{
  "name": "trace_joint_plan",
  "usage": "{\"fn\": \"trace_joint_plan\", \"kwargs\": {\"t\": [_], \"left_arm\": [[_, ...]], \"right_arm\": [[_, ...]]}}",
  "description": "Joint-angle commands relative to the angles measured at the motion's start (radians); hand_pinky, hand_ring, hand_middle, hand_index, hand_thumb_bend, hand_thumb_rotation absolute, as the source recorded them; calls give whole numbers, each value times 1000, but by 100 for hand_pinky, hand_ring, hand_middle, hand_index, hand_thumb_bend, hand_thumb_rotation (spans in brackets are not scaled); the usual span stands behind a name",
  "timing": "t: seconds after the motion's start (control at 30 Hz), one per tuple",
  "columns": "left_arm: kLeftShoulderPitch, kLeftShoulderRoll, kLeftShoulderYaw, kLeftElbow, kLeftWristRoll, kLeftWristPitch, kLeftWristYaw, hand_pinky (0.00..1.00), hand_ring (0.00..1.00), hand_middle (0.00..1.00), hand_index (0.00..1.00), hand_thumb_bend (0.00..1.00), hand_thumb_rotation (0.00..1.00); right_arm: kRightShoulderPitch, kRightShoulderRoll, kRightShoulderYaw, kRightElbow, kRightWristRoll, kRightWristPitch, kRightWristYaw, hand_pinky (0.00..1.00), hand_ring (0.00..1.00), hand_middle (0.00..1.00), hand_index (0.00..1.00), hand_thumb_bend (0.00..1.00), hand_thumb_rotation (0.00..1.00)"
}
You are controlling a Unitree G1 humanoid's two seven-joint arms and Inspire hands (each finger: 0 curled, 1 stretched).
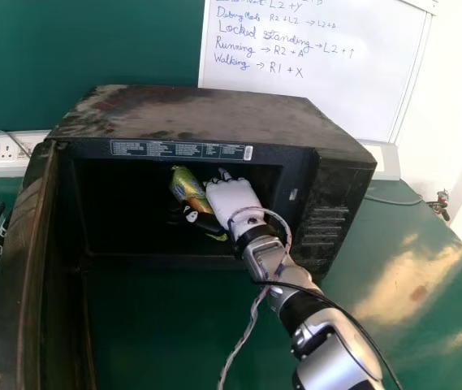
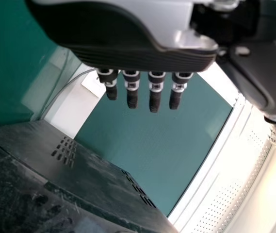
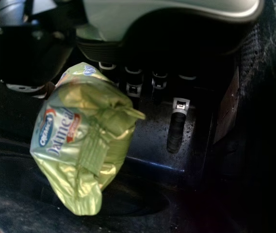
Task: Put biscuit inside oven
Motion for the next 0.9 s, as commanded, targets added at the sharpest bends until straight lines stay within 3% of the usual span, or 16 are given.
{"fn": "trace_joint_plan", "kwargs": {"t": [0.0, 0.27, 0.4, 0.6, 0.87], "left_arm": [[45, -47, -3, 43, -6, 5, -9, 34, 56, 70, 87, 12, 0], [44, -46, -2, 49, -3, -4, -15, 31, 55, 69, 87, 12, 0], [45, -46, 0, 46, -9, 4, -17, 32, 55, 69, 86, 12, 0], [47, -43, -4, 44, 3, -2, -3, 35, 56, 70, 86, 12, 0], [49, -45, -2, 41, -2, 1, -8, 34, 55, 69, 86, 12, 0]], "right_arm": [[-22, 7, -5, -12, 18, -2, 22, 46, 70, 84, 70, 67, 20], [-22, 12, -3, -19, 32, 20, 95, 49, 75, 91, 95, 96, 60], [-21, 14, -2, -21, 32, 31, 121, 50, 79, 94, 100, 100, 72], [-19, 20, -2, -24, 32, 49, 138, 50, 81, 96, 100, 100, 82], [-12, 13, -6, -44, 37, 47, 153, 50, 82, 98, 100, 100, 84]]}}
